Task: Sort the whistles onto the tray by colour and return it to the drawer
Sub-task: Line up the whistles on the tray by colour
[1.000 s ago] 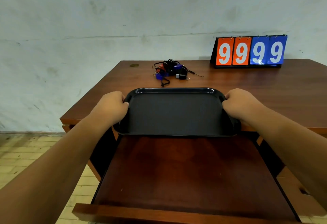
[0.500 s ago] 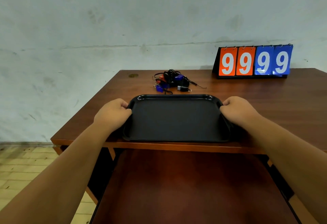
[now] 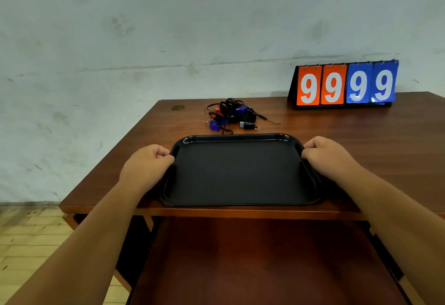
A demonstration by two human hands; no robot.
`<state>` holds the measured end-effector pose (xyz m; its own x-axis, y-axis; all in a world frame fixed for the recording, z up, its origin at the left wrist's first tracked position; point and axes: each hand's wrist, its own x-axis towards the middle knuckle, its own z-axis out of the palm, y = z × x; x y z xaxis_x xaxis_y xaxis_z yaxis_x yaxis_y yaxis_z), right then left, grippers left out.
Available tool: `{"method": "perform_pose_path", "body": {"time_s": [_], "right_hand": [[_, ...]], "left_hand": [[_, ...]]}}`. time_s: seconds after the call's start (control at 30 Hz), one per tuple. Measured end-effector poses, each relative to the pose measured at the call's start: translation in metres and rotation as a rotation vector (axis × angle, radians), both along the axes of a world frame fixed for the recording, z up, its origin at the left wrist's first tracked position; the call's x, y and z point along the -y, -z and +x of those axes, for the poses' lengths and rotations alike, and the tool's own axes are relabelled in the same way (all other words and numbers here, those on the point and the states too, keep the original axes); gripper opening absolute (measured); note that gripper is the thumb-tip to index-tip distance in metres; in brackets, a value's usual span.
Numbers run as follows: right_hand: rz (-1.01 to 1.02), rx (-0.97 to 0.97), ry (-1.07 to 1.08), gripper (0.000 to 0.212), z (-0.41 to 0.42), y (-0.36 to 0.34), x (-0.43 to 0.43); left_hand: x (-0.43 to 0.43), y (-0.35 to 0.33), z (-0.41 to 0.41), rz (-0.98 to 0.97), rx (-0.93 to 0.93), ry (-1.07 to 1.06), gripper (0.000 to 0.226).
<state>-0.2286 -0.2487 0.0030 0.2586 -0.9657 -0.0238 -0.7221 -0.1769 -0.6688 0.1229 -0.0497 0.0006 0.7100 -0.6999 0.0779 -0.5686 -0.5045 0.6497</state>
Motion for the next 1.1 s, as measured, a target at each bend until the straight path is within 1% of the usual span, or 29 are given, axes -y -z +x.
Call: {"method": "perform_pose_path", "body": {"time_s": [0.1, 0.17, 0.3, 0.37, 0.43, 0.5, 0.57, 0.6, 0.7, 0.77, 0.9, 1.0, 1.1], "right_hand": [[0.020, -0.095, 0.005, 0.026, 0.006, -0.012, 0.007], [0.029, -0.164, 0.037, 0.031, 0.014, -0.022, 0.012], [-0.073, -0.232, 0.032, 0.027, 0.035, -0.029, 0.026], [-0.127, -0.218, -0.014, 0.025, 0.047, -0.031, 0.030], [-0.163, -0.176, -0.089, 0.022, 0.062, -0.034, 0.033], [-0.181, -0.119, -0.176, 0.019, 0.078, -0.036, 0.037], [-0.220, -0.114, -0.256, 0.027, 0.096, -0.037, 0.047], [-0.236, -0.125, -0.280, 0.030, 0.105, -0.038, 0.053], [-0.259, -0.170, -0.309, 0.035, 0.126, -0.040, 0.067], [-0.255, -0.206, -0.319, 0.037, 0.138, -0.038, 0.076], [-0.237, -0.261, -0.321, 0.038, 0.155, -0.026, 0.093], [-0.244, -0.290, -0.328, 0.039, 0.162, -0.020, 0.101], [-0.264, -0.313, -0.336, 0.036, 0.169, -0.014, 0.107]], "left_hand": [[0.002, 0.001, 0.002, 0.002, 0.007, -0.003, 0.017], [0.004, 0.000, 0.004, -0.002, -0.017, 0.003, 0.014], [0.017, -0.010, 0.010, 0.014, 0.045, 0.002, 0.012], [0.030, -0.017, 0.012, 0.011, 0.090, 0.008, 0.023], [0.049, -0.028, 0.012, 0.032, 0.161, 0.062, 0.034], [0.070, -0.038, 0.007, 0.044, 0.196, 0.175, 0.030], [0.094, -0.044, 0.003, 0.050, 0.210, 0.307, 0.021], [0.105, -0.046, 0.001, 0.058, 0.223, 0.358, 0.020], [0.140, -0.043, 0.004, 0.110, 0.304, 0.456, 0.027], [0.161, -0.039, 0.007, 0.177, 0.378, 0.494, 0.037], [0.190, -0.030, 0.018, 0.246, 0.455, 0.517, 0.058], [0.204, -0.025, 0.024, 0.279, 0.510, 0.542, 0.059], [0.213, -0.022, 0.028, 0.324, 0.548, 0.562, 0.056]]}}
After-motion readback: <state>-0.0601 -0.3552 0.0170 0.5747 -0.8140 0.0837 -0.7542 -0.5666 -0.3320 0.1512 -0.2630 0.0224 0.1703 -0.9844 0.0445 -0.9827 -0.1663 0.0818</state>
